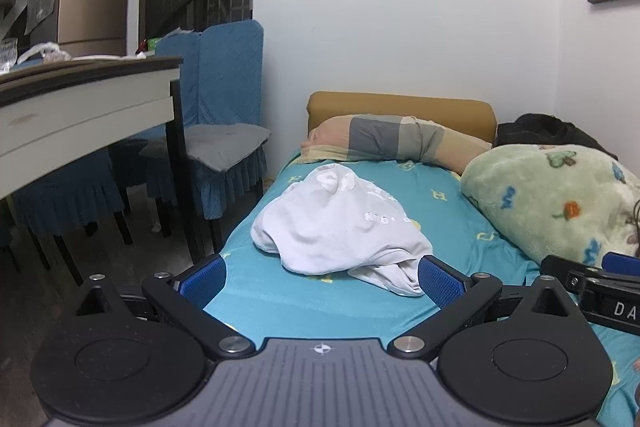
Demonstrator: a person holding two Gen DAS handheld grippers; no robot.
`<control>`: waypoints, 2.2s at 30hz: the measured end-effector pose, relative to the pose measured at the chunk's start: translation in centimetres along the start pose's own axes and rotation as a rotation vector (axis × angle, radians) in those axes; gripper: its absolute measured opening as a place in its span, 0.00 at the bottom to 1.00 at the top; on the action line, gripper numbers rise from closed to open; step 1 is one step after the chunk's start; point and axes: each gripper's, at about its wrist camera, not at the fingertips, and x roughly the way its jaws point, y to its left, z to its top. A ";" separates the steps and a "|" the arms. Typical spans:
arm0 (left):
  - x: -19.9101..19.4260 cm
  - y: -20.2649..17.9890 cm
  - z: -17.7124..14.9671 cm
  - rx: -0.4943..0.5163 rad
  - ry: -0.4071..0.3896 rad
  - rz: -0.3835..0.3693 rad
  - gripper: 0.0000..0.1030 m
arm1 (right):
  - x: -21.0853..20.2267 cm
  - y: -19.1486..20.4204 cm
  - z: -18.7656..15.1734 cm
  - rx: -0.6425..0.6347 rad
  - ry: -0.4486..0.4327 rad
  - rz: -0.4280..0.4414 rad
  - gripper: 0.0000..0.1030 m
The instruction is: Fold clothes
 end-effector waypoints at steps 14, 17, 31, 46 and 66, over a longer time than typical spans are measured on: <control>-0.3 -1.4 -0.4 0.056 -0.019 -0.022 1.00 | 0.0 0.0 -0.3 0.020 0.012 -0.001 0.88; -0.3 -1.3 -0.3 0.055 -0.017 -0.023 1.00 | -0.1 -0.1 -0.3 0.021 0.011 -0.007 0.88; 0.3 -1.2 -0.4 0.029 0.008 -0.037 1.00 | 0.6 -0.3 -0.6 0.015 0.035 -0.009 0.88; 0.2 -1.4 -0.5 0.025 -0.003 -0.031 1.00 | 1.0 -0.4 -0.8 0.003 0.037 -0.003 0.88; 11.5 -0.5 0.7 0.009 0.258 0.000 0.98 | 0.8 -1.6 4.1 0.017 -0.134 -0.034 0.88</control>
